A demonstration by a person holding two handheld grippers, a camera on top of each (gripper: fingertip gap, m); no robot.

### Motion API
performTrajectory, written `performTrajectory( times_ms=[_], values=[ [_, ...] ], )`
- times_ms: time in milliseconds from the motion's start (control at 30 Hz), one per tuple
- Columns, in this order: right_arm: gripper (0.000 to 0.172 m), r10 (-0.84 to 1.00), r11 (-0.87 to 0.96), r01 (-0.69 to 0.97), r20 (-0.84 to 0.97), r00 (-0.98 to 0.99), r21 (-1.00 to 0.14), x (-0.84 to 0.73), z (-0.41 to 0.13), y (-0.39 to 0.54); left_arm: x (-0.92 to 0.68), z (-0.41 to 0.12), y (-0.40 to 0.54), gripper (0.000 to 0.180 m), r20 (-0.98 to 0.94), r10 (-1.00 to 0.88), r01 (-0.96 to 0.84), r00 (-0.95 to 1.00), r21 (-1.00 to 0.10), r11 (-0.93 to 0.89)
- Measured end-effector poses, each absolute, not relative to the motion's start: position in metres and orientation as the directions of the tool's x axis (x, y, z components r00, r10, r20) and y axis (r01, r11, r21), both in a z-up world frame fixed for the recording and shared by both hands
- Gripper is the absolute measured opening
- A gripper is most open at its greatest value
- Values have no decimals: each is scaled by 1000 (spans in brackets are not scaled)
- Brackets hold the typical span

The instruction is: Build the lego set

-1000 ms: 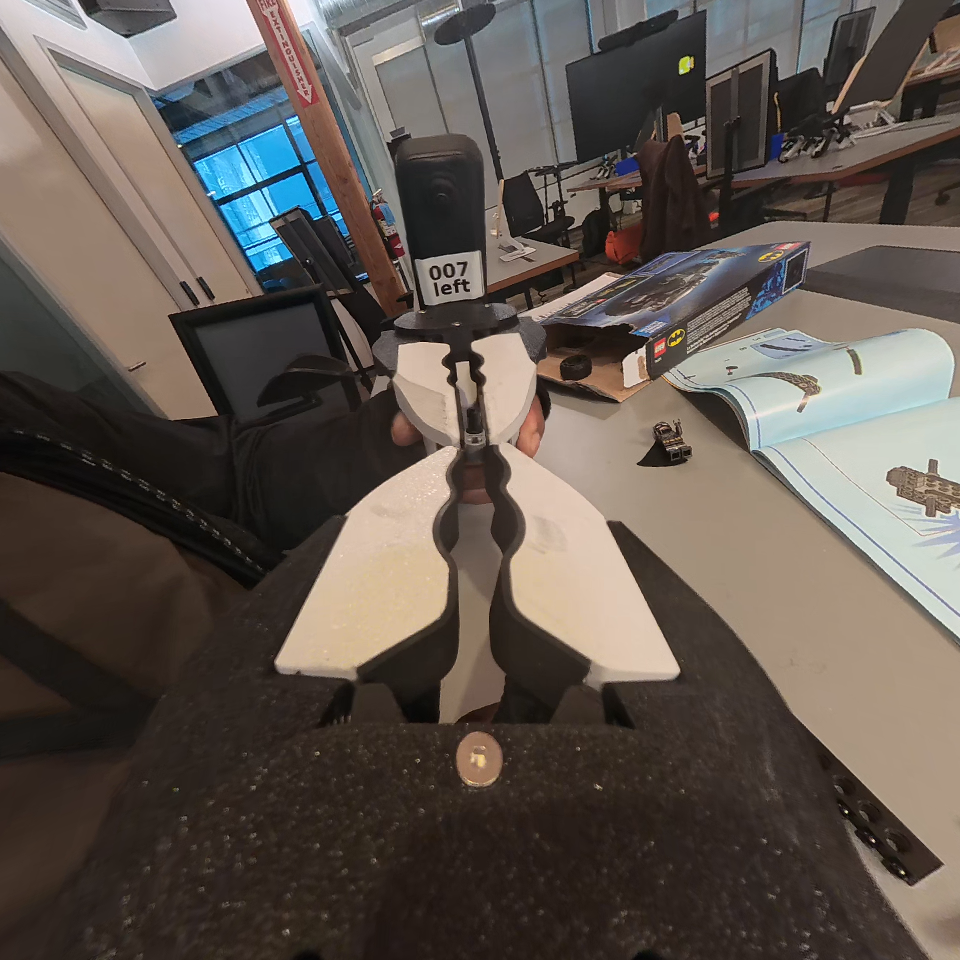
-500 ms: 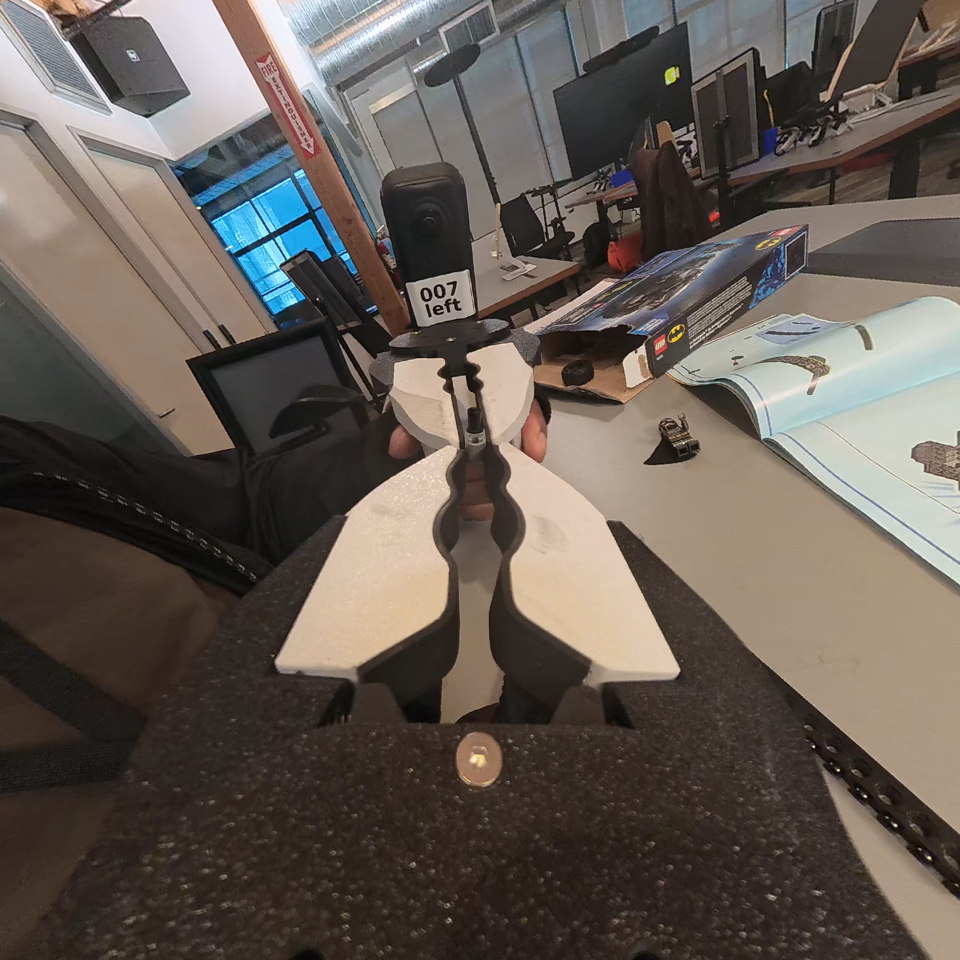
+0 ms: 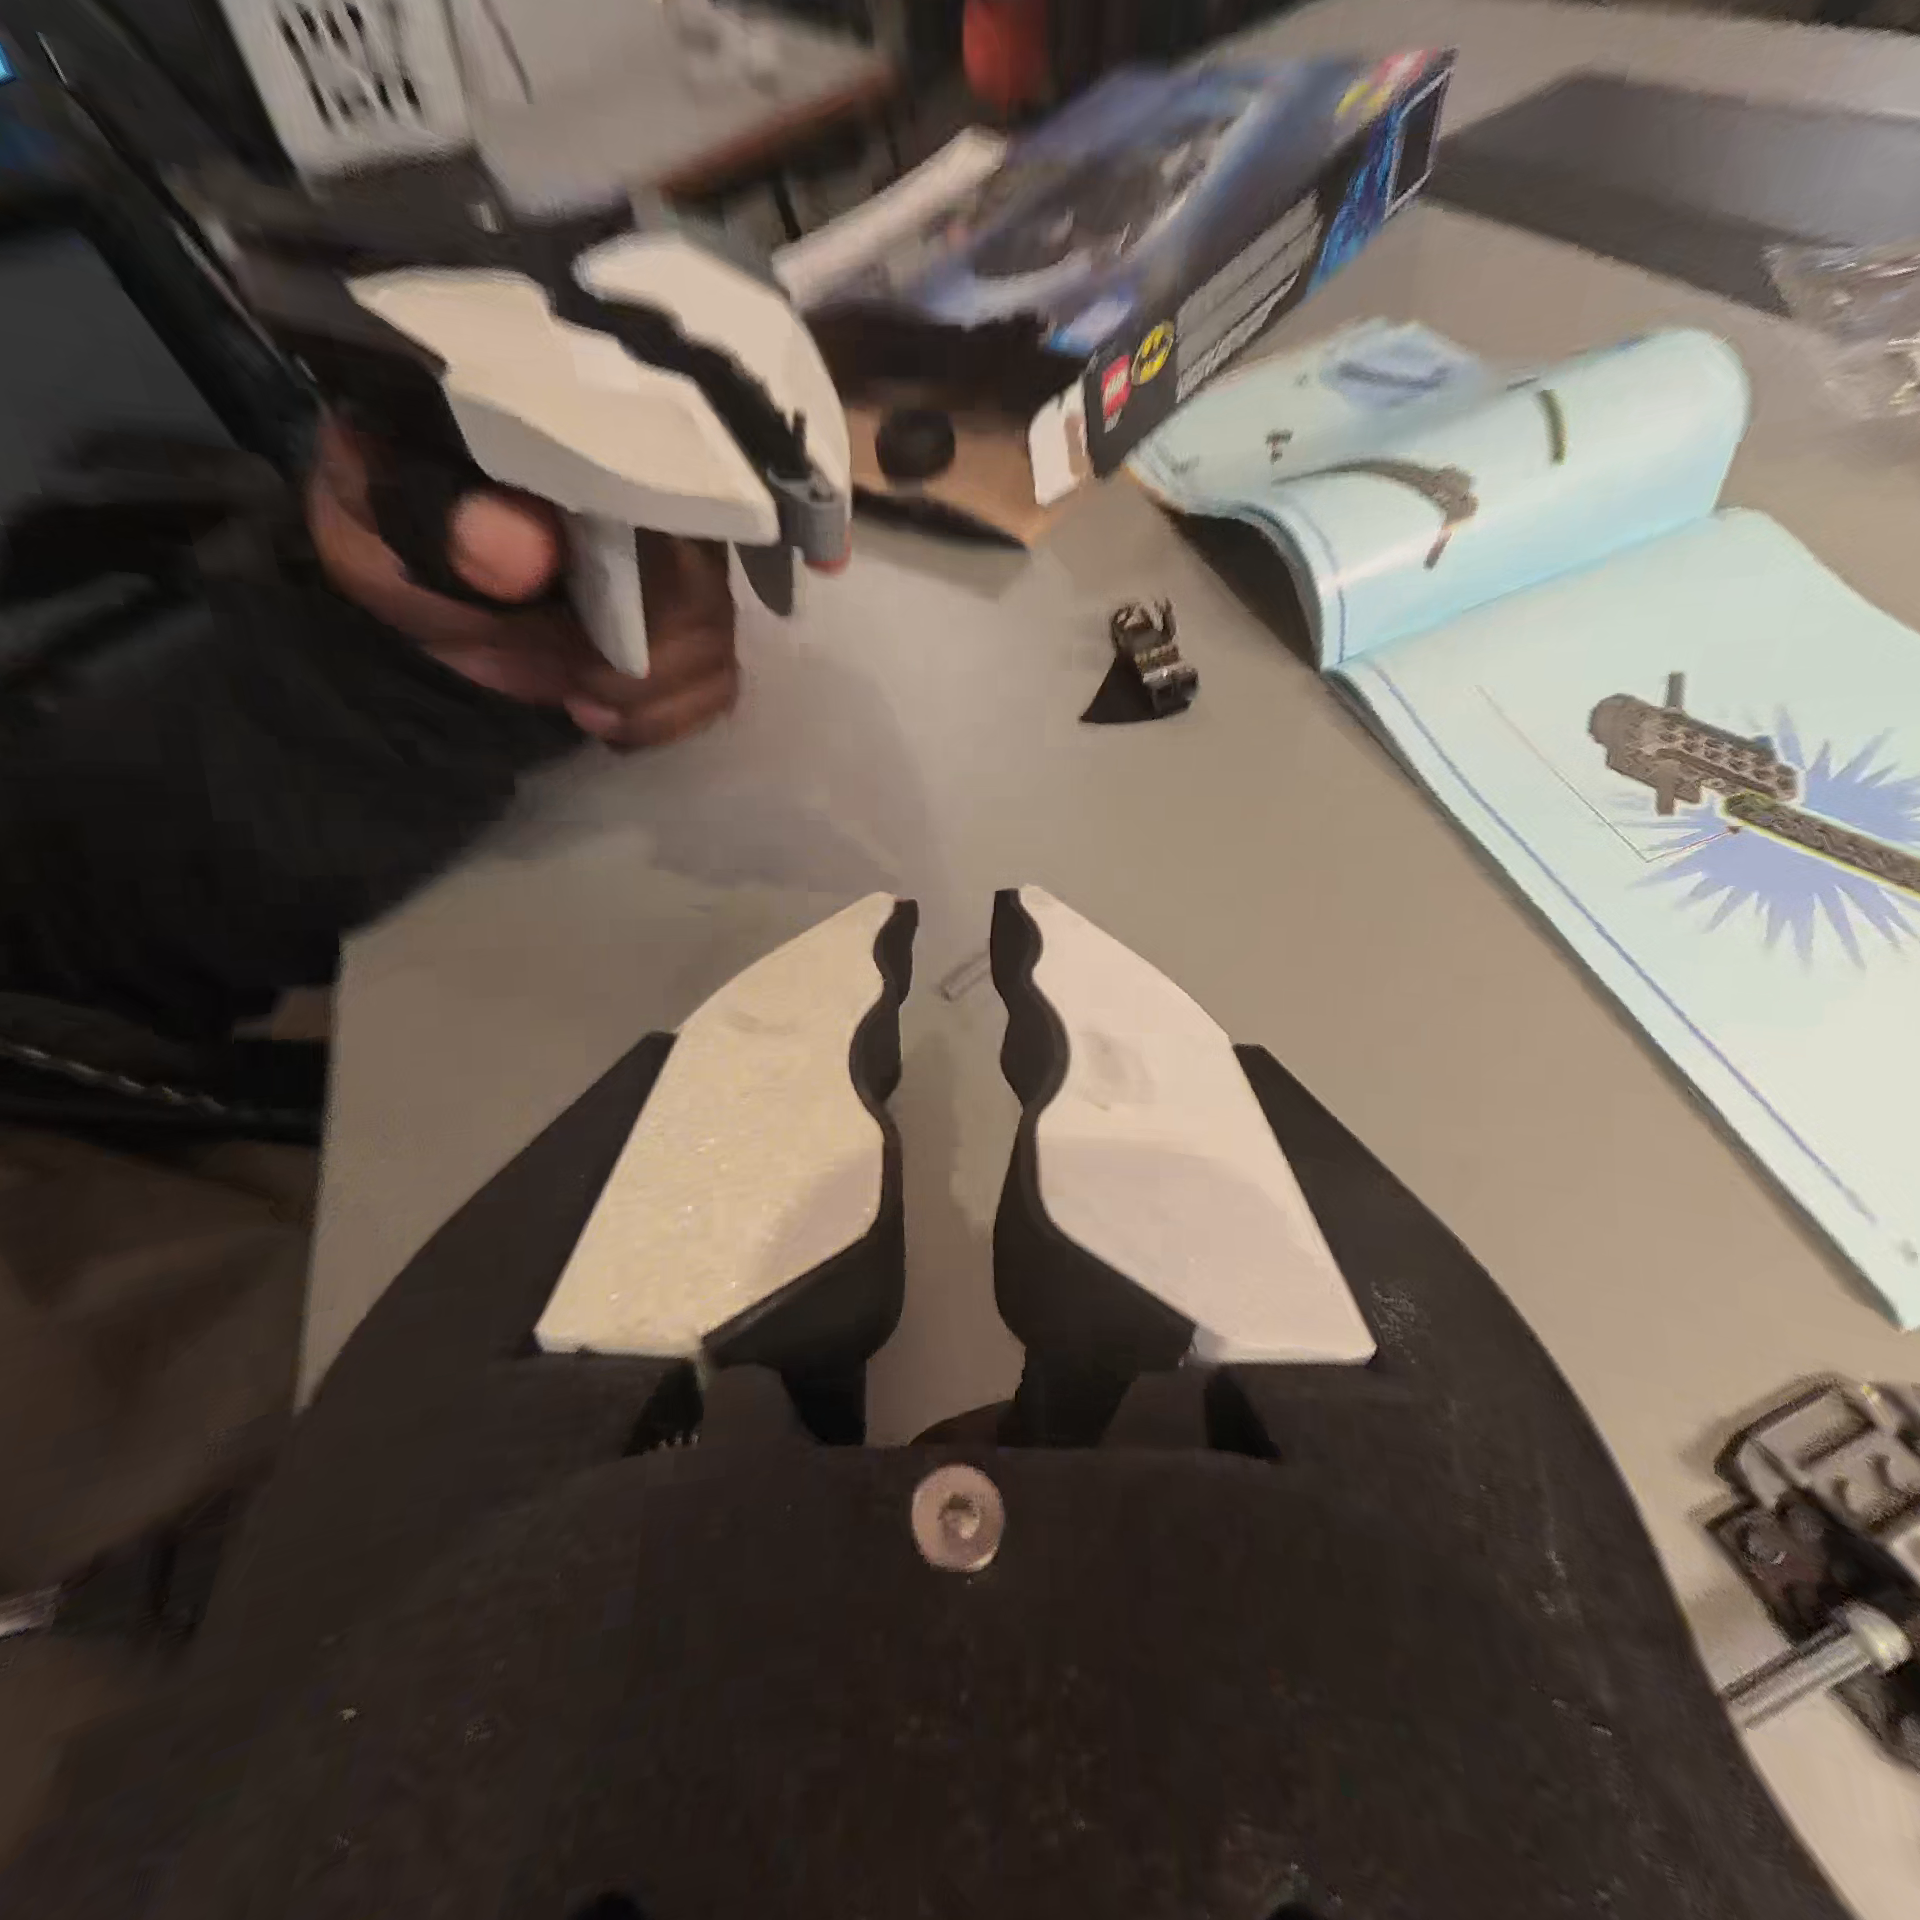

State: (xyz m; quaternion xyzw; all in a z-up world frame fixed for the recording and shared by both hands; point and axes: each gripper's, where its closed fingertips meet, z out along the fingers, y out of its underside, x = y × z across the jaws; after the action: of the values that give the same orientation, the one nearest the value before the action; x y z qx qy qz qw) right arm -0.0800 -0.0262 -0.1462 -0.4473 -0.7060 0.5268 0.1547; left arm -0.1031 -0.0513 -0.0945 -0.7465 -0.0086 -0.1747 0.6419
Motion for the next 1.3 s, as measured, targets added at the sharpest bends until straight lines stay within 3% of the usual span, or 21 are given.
performTrajectory(
  times_ms=[67, 167, 300, 500, 633, 800, 1067, 1300],
  values=[
    [14, 785, 190, 467, -152, -600, -864, -85, -157, -35, -106, -101, -59, 7, 232, -166, 196, 958, -959, -206],
    [15, 690, 490, 312, 143, -709, -814, -97, -164, -42, -105, -106, -70, 7, 173, -131, 139, 976, -962, -237],
    [30, 326, 834, 14, 472, -819, -551, -106, -178, -42, -105, -111, -86, 7, 118, -97, 90, 988, -961, -260],
    [39, -50, 961, -162, 436, -899, -224, -110, -199, -45, -104, -106, -105, 7, 116, -116, 87, 986, -969, -230],
    [40, -204, 966, -248, 372, -906, -74, -111, -210, -34, -110, -106, -112, 7, 131, -110, 105, 985, -970, -220],
    [39, -290, 933, -345, 356, -888, -102, -115, -203, -50, -112, -105, -114, 7, 164, -118, 137, 979, -968, -211],
    [38, -407, 906, -421, 202, -891, -34, -108, -224, -54, -116, -107, -114, 7, 189, -113, 163, 975, -964, -210],
    [4, -268, 961, -270, 48, -962, -60, -98, -228, -49, -115, -111, -114, 7, 228, -137, 195, 964, -956, -218]
  ],
)
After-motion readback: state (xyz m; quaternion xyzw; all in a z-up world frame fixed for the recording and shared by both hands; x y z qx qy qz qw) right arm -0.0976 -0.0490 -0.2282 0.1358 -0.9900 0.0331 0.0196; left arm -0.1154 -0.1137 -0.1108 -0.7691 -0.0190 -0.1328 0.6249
